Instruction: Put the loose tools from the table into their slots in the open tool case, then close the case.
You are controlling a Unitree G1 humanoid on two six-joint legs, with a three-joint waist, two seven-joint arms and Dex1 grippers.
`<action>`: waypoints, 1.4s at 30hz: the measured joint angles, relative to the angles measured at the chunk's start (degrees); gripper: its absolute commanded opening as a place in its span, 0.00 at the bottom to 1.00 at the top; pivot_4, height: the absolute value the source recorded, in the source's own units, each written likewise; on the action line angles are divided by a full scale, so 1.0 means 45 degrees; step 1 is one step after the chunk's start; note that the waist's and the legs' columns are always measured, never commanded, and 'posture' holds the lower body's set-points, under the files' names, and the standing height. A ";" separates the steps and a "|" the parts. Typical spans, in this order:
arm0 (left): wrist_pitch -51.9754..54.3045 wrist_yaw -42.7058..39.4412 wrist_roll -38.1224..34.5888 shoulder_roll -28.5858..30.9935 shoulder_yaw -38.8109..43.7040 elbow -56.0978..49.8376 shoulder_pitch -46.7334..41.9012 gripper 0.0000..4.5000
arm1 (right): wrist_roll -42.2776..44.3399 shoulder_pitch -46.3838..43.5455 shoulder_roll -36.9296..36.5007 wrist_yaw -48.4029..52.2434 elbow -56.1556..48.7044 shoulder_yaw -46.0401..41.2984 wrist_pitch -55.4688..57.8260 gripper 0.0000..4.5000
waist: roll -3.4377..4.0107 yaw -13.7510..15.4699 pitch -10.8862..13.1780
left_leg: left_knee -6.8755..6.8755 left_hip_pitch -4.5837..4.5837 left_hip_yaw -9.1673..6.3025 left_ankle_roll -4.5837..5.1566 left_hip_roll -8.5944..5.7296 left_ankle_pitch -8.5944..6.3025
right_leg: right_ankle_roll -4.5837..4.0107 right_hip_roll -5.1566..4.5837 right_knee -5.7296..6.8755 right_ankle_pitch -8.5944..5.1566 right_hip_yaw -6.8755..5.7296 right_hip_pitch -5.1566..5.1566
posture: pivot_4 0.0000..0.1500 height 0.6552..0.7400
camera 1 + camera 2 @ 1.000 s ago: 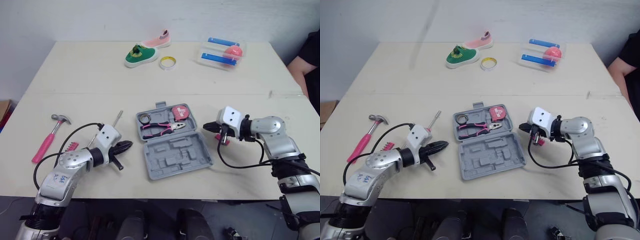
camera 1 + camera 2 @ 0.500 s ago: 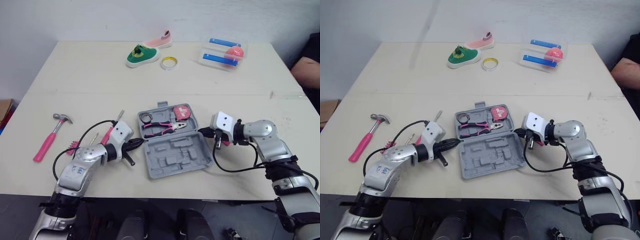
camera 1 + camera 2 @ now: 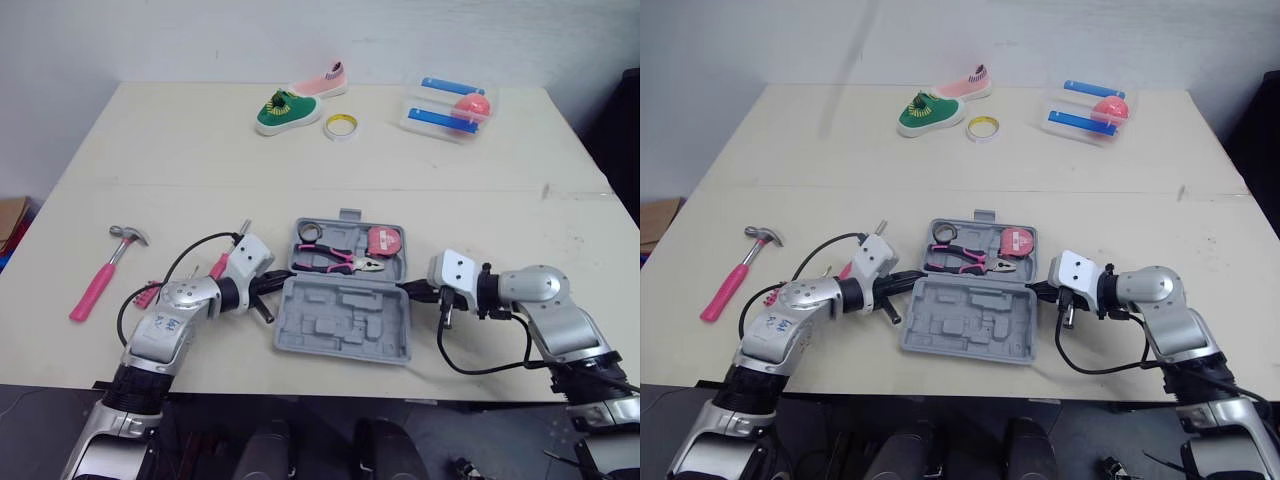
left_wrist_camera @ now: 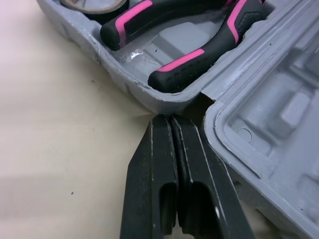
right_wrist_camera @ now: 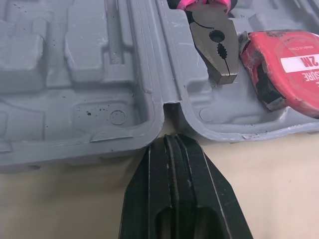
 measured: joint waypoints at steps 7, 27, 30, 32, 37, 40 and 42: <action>-0.0016 -0.0130 0.0021 0.0091 0.0012 -0.0323 0.0257 0.01 | 0.0128 0.0366 -0.0022 -0.0475 -0.0244 -0.0130 -0.0082 0.00 | 0.0000 0.0024 0.0000 | 0.0000 0.0000 0.0002 0.0001 0.0001 -0.0005 | 0.0000 -0.0001 -0.0003 0.0000 0.0012 0.0000 | 1.00 1.00; -0.1568 -0.3033 -0.3577 0.3768 1.1539 -0.1028 0.5800 0.73 | 0.3138 0.4814 -0.3151 0.0558 0.2430 -0.7250 -0.3085 0.83 | -0.0006 -0.0090 0.0008 | -0.0008 0.0020 0.0058 0.0031 0.0066 -0.0104 | -0.0015 -0.0036 -0.0078 0.0028 0.0002 0.0014 | 1.00 1.00; -0.2320 -0.2764 -0.3517 0.3732 1.3032 0.0349 0.6523 0.99 | 0.3509 0.4874 -0.2576 0.0351 0.3453 -0.8014 -0.3808 1.00 | -0.0005 -0.0205 0.0007 | -0.0008 0.0034 0.0075 0.0026 0.0074 -0.0119 | -0.0020 -0.0048 -0.0078 0.0039 0.0038 0.0014 | 1.00 1.00; -0.2850 -0.2653 -0.3277 0.3714 1.3576 0.1143 0.7169 1.00 | 0.3520 0.4902 -0.2618 0.0337 0.4363 -0.8153 -0.4247 1.00 | -0.0001 -0.0215 0.0009 | -0.0013 0.0031 0.0084 0.0020 0.0081 -0.0132 | -0.0021 -0.0049 -0.0082 0.0039 0.0048 -0.0001 | 1.00 1.00; -0.4126 -0.2046 -0.2670 0.4011 1.4634 0.3864 0.7975 1.00 | 0.3244 0.4946 -0.3169 0.0232 0.6609 -0.8499 -0.5438 1.00 | -0.0002 -0.0204 0.0008 | -0.0027 0.0026 0.0092 -0.0034 0.0083 -0.0175 | -0.0027 -0.0062 -0.0098 0.0036 0.0049 -0.0012 | 1.00 1.00; -0.4807 -0.1490 -0.2466 0.5053 1.5892 0.6393 0.8826 1.00 | 0.3176 0.4978 -0.3427 -0.0137 0.7750 -0.8804 -0.6366 1.00 | -0.0012 -0.0229 0.0003 | -0.0035 0.0027 0.0091 -0.0044 0.0090 -0.0193 | -0.0037 -0.0066 -0.0106 0.0033 0.0049 -0.0023 | 1.00 1.00; -0.5152 -0.1411 -0.2451 0.5331 1.6500 0.7279 0.9179 1.00 | 0.3166 0.5256 -0.3444 -0.0245 0.8116 -0.8986 -0.6487 1.00 | -0.0006 -0.0249 0.0000 | -0.0058 0.0036 0.0101 -0.0041 0.0083 -0.0199 | -0.0039 -0.0081 -0.0119 0.0032 0.0056 -0.0023 | 1.00 1.00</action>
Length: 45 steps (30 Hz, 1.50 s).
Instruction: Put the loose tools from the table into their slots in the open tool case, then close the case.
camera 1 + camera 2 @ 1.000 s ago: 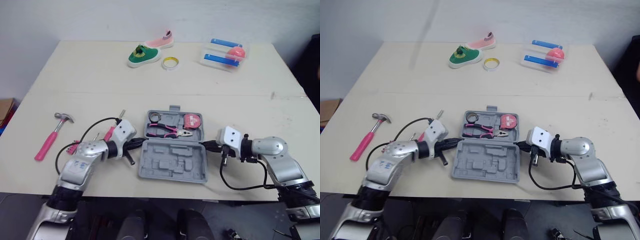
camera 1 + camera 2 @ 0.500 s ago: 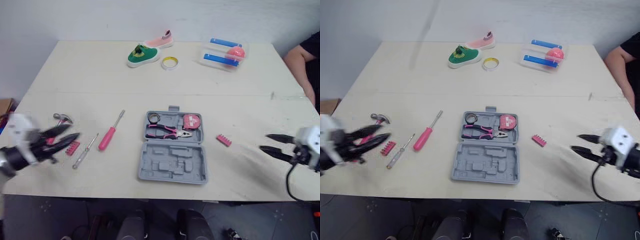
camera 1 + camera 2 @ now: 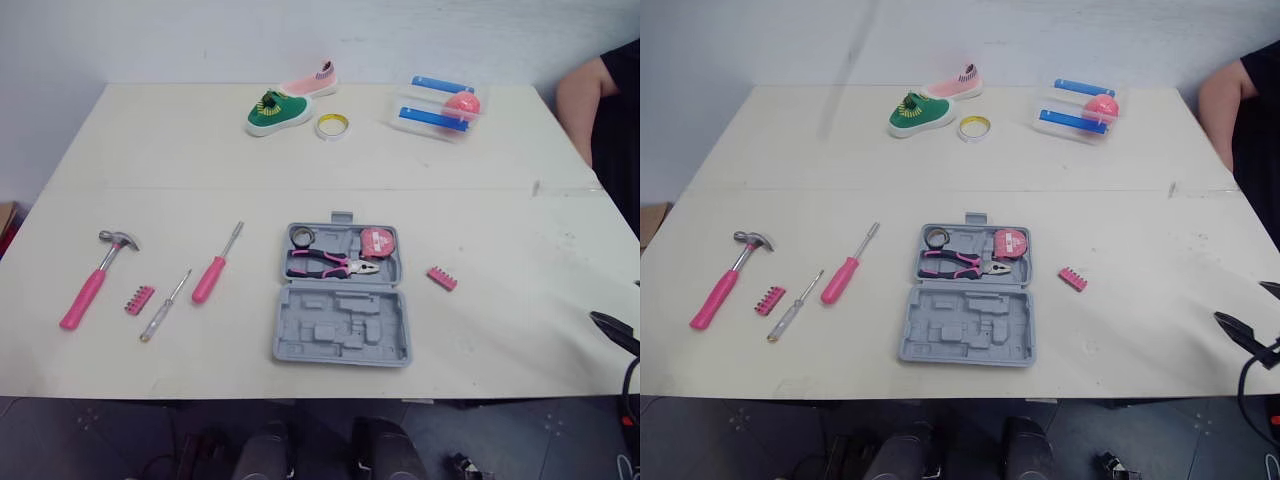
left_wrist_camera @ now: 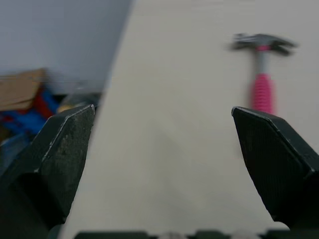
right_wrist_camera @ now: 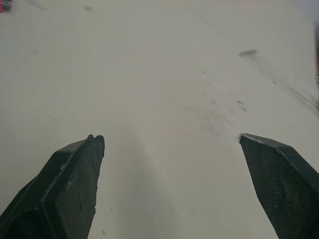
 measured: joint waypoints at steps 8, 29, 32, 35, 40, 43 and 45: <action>-0.0088 -0.0690 -0.0205 -0.0075 -0.1134 -0.0801 -0.0061 1.00 | 0.0697 -0.0255 0.0727 0.0614 -0.2002 0.0674 0.1177 1.00 | 0.0011 0.0023 0.0000 | -0.0028 0.0005 -0.0004 0.0007 0.0019 0.0004 | -0.0032 -0.0004 0.0008 0.0018 0.0000 -0.0011 | 1.00 1.00; 0.9864 0.2231 -0.2597 -0.0264 -0.7918 -1.1801 -0.1837 1.00 | 0.3454 -0.1286 0.3700 0.1914 -1.0019 0.3838 0.3888 1.00 | 0.0024 0.0047 0.0005 | -0.0062 -0.0008 0.0006 0.0038 0.0024 0.0081 | -0.0011 0.0075 -0.0022 0.0035 0.0005 0.0010 | 1.00 1.00; 1.0060 0.2993 -0.2216 -0.0654 -0.8596 -1.1848 -0.2128 1.00 | 0.3511 -0.1291 0.3754 0.1918 -1.0060 0.3843 0.3886 1.00 | 0.0025 0.0064 0.0005 | -0.0066 -0.0004 0.0006 0.0018 0.0052 0.0091 | -0.0012 0.0105 -0.0011 0.0035 0.0003 0.0007 | 1.00 1.00; 1.0134 0.3399 -0.1910 -0.0913 -0.8967 -1.1841 -0.2149 1.00 | 0.3536 -0.1270 0.3857 0.2021 -1.0175 0.3893 0.3887 1.00 | 0.0023 0.0090 0.0004 | -0.0058 -0.0005 0.0006 0.0009 0.0067 0.0095 | -0.0013 0.0119 -0.0006 0.0035 0.0001 0.0007 | 1.00 1.00; 1.0325 0.3699 -0.1718 -0.1043 -0.9475 -1.1841 -0.2631 1.00 | 0.3602 -0.1147 0.4032 0.2209 -1.0749 0.3993 0.3886 1.00 | 0.0023 0.0106 0.0004 | -0.0023 -0.0001 0.0005 0.0007 0.0067 0.0097 | -0.0023 0.0110 -0.0015 0.0040 0.0012 0.0008 | 1.00 1.00; 1.0488 0.3862 -0.1629 -0.1190 -0.9767 -1.1833 -0.2921 1.00 | 0.3664 -0.1034 0.4117 0.2271 -1.1115 0.4025 0.3891 1.00 | 0.0023 0.0118 0.0004 | -0.0020 -0.0003 0.0003 0.0004 0.0069 0.0097 | -0.0025 0.0110 -0.0012 0.0042 0.0011 0.0005 | 1.00 1.00; 1.0640 0.3925 -0.1622 -0.1190 -0.9878 -1.1826 -0.3114 1.00 | 0.3698 -0.1025 0.4169 0.2301 -1.1240 0.4030 0.3919 1.00 | 0.0022 0.0117 0.0004 | -0.0021 -0.0003 0.0003 0.0004 0.0069 0.0097 | -0.0025 0.0110 -0.0010 0.0042 0.0011 0.0006 | 1.00 1.00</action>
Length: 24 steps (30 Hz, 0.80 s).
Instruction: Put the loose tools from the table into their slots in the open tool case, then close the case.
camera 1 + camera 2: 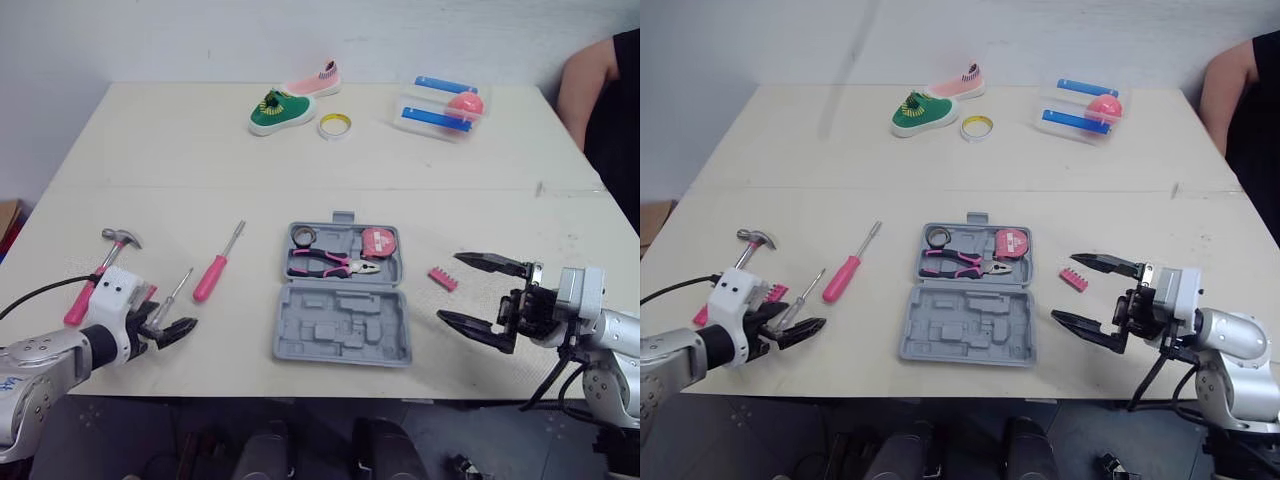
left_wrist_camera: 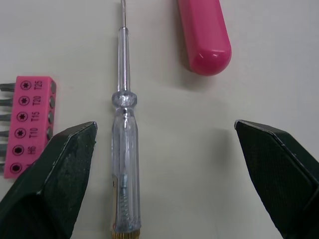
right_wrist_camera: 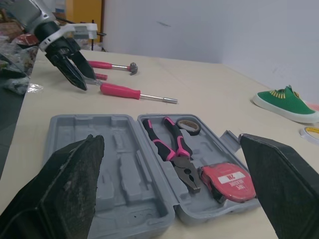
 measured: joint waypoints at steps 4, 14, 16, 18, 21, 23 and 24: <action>0.0672 0.0247 0.0056 -0.0055 -0.0505 0.0026 -0.0842 1.00 | 0.0131 0.0016 0.0078 0.0013 -0.0352 0.0076 0.0027 1.00 | 0.0000 0.0019 0.0000 | 0.0007 0.0000 0.0000 0.0001 -0.0001 0.0001 | 0.0000 0.0001 0.0020 0.0000 -0.0001 0.0001 | 1.00 1.00; 0.1342 0.0840 0.0611 -0.0341 -0.0615 0.0553 -0.1295 0.22 | 0.0221 0.0061 0.0079 -0.0123 -0.0662 0.0082 0.0056 1.00 | 0.0040 0.0025 -0.0025 | 0.0016 0.0009 0.0005 0.0002 -0.0003 -0.0002 | 0.0000 0.0001 0.0030 0.0000 0.0008 0.0004 | 1.00 1.00; 0.1226 0.0833 0.0750 -0.0498 -0.0508 0.0584 -0.1192 0.01 | 0.0220 0.0138 0.0078 -0.0200 -0.0781 0.0082 0.0080 1.00 | 0.0067 0.0023 -0.0041 | 0.0015 0.0009 0.0009 0.0002 -0.0003 -0.0004 | 0.0000 0.0000 0.0029 0.0000 0.0012 0.0004 | 1.00 1.00; 0.1049 0.0789 0.0799 -0.0544 -0.0482 0.0583 -0.1105 0.01 | 0.0219 0.0161 0.0076 -0.0288 -0.0801 0.0082 0.0129 1.00 | 0.0074 0.0022 -0.0045 | 0.0016 0.0013 0.0011 0.0002 -0.0003 -0.0004 | 0.0000 0.0000 0.0027 0.0000 0.0012 0.0003 | 1.00 1.00; 0.0709 0.0676 0.0782 -0.0902 -0.0067 0.0589 -0.1074 0.01 | 0.0215 0.0239 0.0046 -0.0402 -0.0805 0.0072 0.0195 1.00 | 0.0081 0.0018 -0.0049 | 0.0015 0.0018 0.0015 0.0002 -0.0003 -0.0004 | -0.0001 -0.0003 0.0022 0.0000 0.0017 0.0002 | 1.00 1.00; 0.0437 0.0560 0.0695 -0.1374 0.0275 0.0610 -0.1087 0.01 | 0.0200 0.0276 0.0024 -0.0439 -0.0805 0.0055 0.0281 1.00 | 0.0079 0.0028 -0.0047 | 0.0020 0.0012 0.0014 0.0002 -0.0002 -0.0002 | -0.0001 -0.0004 0.0024 0.0000 0.0013 0.0000 | 1.00 1.00; 0.0186 0.0451 0.0557 -0.1628 0.0398 0.0605 -0.1122 0.01 | 0.0187 0.0272 0.0019 -0.0477 -0.0805 0.0053 0.0287 1.00 | 0.0076 0.0094 -0.0046 | 0.0031 0.0004 0.0008 0.0003 -0.0002 -0.0002 | -0.0002 -0.0005 0.0028 -0.0001 0.0008 -0.0001 | 1.00 1.00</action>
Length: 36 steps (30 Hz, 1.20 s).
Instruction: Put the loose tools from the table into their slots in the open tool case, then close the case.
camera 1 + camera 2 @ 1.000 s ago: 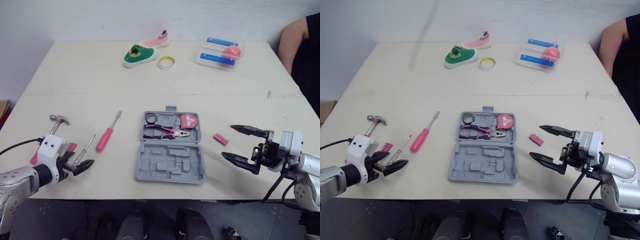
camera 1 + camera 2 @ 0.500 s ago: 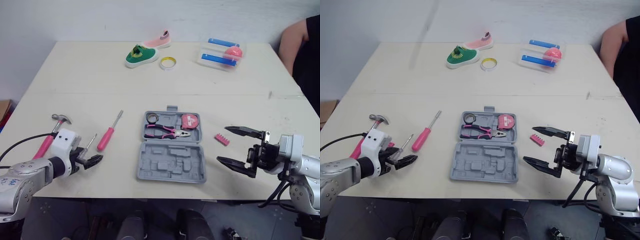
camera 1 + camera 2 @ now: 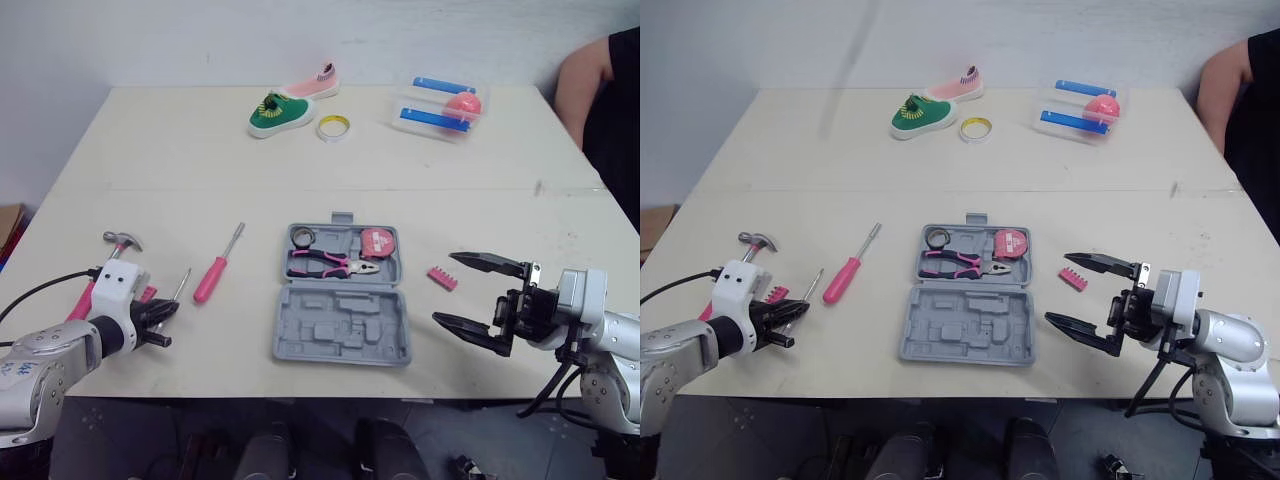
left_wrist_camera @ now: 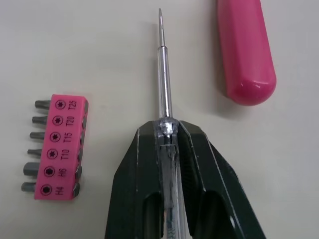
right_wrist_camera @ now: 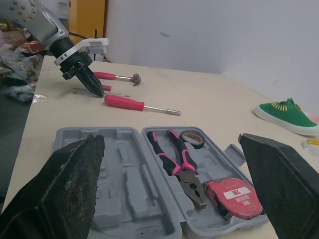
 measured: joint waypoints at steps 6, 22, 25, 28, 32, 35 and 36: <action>-0.2686 -0.1922 -0.0367 0.0806 0.0368 -0.0580 -0.0690 0.01 | -0.0353 0.0069 -0.0336 -0.0082 0.0162 -0.0280 -0.0225 1.00 | -0.0052 0.0205 0.0015 | 0.0026 -0.0016 0.0000 0.0000 0.0000 -0.0008 | -0.0004 0.0002 -0.0010 0.0002 -0.0001 0.0000 | 1.00 1.00; -0.5845 -0.6862 0.3130 0.1438 -0.9032 0.0347 -0.8370 0.01 | -0.0687 0.0548 -0.0831 0.1233 0.3140 -0.1038 -0.1333 1.00 | -0.0055 0.0219 0.0018 | 0.0070 -0.0013 0.0070 0.0035 0.0001 0.0010 | 0.0006 0.0128 0.0022 0.0010 -0.0026 0.0003 | 1.00 1.00; -0.5570 -0.7358 0.4138 0.1079 -1.0720 0.0647 -0.9397 0.01 | -0.0696 0.0630 -0.0793 0.1154 0.3035 -0.1048 -0.1396 1.00 | -0.0055 0.0172 0.0018 | 0.0070 -0.0012 0.0090 0.0044 0.0012 0.0009 | 0.0027 0.0158 0.0029 0.0022 -0.0004 0.0002 | 1.00 1.00; -0.5405 -0.7661 0.5433 0.0437 -1.2228 0.1592 -1.0329 0.01 | -0.0796 0.0899 -0.0524 0.0926 0.2879 -0.0999 -0.1396 1.00 | -0.0059 0.0218 0.0021 | 0.0085 -0.0021 0.0091 0.0043 0.0035 0.0009 | 0.0027 0.0197 0.0028 0.0022 0.0004 0.0000 | 1.00 1.00; -0.5161 -0.7978 0.6353 -0.0213 -1.3165 0.2285 -1.1082 0.01 | -0.0845 0.1091 -0.0488 0.0699 0.2377 -0.0942 -0.1387 1.00 | -0.0060 0.0201 0.0022 | 0.0095 -0.0017 0.0090 0.0043 0.0044 0.0009 | 0.0027 0.0200 0.0030 0.0022 0.0016 -0.0001 | 1.00 1.00; -0.4958 -0.8212 0.7066 -0.0359 -1.3650 0.2523 -1.1402 0.01 | -0.0847 0.1311 -0.0417 0.0214 0.1626 -0.0890 -0.1255 1.00 | -0.0060 0.0189 0.0022 | 0.0093 -0.0015 0.0089 0.0039 0.0054 0.0008 | 0.0027 0.0206 0.0033 0.0022 0.0030 -0.0001 | 1.00 1.00; -0.4908 -0.8344 0.7236 -0.0408 -1.3755 0.2578 -1.1401 0.01 | -0.0848 0.1407 -0.0396 0.0028 0.1364 -0.0846 -0.1123 1.00 | -0.0060 0.0190 0.0022 | 0.0093 -0.0017 0.0089 0.0039 0.0055 0.0008 | 0.0027 0.0206 0.0034 0.0022 0.0031 -0.0001 | 1.00 1.00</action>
